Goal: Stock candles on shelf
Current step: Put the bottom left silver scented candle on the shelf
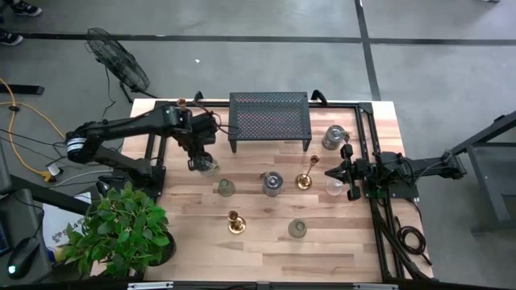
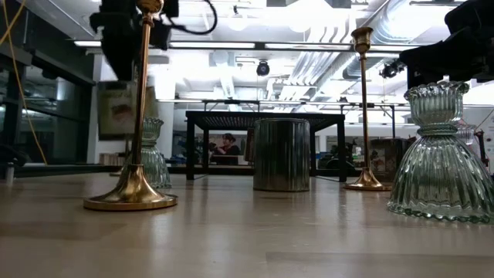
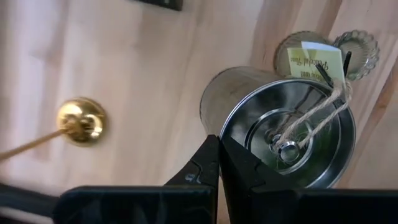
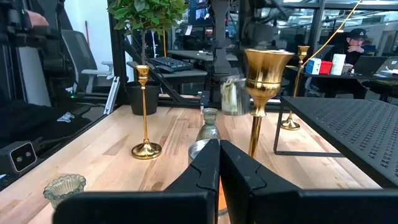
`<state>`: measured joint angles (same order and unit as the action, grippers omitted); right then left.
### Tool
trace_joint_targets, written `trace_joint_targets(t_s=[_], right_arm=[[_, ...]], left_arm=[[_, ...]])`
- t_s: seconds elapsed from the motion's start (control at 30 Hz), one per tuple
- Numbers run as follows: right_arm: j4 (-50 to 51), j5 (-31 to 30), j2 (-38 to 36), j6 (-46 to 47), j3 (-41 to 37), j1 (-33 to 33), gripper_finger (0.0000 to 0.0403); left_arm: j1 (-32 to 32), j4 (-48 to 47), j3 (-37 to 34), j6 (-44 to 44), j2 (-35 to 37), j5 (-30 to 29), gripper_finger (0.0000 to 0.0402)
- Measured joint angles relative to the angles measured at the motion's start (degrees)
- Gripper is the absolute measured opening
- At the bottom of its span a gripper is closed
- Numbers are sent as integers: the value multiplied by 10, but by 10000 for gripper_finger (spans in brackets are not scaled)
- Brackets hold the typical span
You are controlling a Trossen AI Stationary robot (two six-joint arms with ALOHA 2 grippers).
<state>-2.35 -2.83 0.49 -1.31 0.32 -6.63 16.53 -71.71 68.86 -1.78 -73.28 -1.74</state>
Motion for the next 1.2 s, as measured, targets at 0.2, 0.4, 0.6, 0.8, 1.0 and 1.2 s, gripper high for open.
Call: trace_joint_targets(t_s=[0.2, 0.4, 0.6, 0.8, 1.0, 1.2], right_arm=[[0, 0, 0, 0, 0, 0, 3], [0, 0, 0, 0, 0, 0, 3], [0, 0, 0, 0, 0, 0, 3], [0, 0, 0, 0, 0, 0, 3], [0, 0, 0, 0, 0, 0, 3], [0, 0, 0, 0, 0, 0, 3]], left_arm=[[0, -46, 111, -24, -52, -33, 0], [8, -77, 225, -53, -108, -58, 0], [34, -84, 310, -86, -167, -64, 0], [62, -94, 389, -118, -213, -62, 0], [99, -103, 456, -147, -254, -33, 0], [134, -97, 495, -146, -293, -16, 0]])
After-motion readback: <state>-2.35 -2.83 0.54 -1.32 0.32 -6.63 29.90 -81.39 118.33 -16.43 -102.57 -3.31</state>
